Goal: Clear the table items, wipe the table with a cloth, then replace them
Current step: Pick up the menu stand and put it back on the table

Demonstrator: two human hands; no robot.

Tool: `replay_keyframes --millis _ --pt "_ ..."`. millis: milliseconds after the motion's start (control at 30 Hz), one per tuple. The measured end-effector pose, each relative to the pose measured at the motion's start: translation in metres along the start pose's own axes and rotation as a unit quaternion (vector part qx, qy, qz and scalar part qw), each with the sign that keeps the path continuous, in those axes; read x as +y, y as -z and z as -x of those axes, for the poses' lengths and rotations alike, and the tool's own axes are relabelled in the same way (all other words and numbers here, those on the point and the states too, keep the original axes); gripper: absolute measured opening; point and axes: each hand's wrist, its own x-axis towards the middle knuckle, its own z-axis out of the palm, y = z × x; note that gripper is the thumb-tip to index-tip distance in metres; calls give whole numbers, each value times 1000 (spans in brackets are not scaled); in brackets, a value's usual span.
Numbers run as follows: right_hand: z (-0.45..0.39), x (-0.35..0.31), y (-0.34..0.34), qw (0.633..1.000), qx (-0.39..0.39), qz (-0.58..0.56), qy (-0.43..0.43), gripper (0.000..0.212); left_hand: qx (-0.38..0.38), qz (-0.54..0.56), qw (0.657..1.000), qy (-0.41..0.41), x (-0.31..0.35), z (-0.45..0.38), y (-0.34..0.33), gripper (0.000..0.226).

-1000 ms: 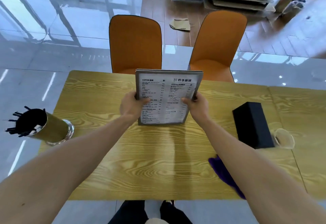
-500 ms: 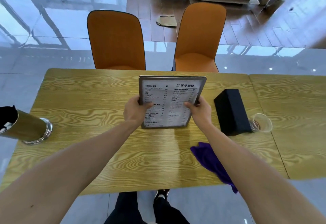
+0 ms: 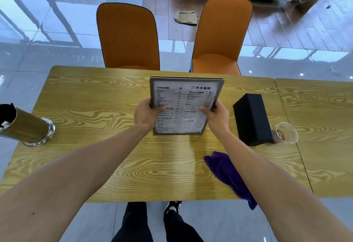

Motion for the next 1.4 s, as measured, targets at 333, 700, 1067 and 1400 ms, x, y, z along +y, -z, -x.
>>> replay_keyframes --millis 333,700,1067,1400 --pt "-11 -2 5 1000 9 3 0 27 5 -13 1000 -16 15 -7 -10 31" --pt "-5 -4 7 999 -13 42 -21 33 -24 -30 999 -26 15 -4 -7 37" --pt "37 -29 -15 802 -208 560 14 42 -155 -244 957 -33 -2 30 27 86" --pt "73 -94 -107 735 -415 481 239 58 -48 -336 937 -78 -24 59 111 70"
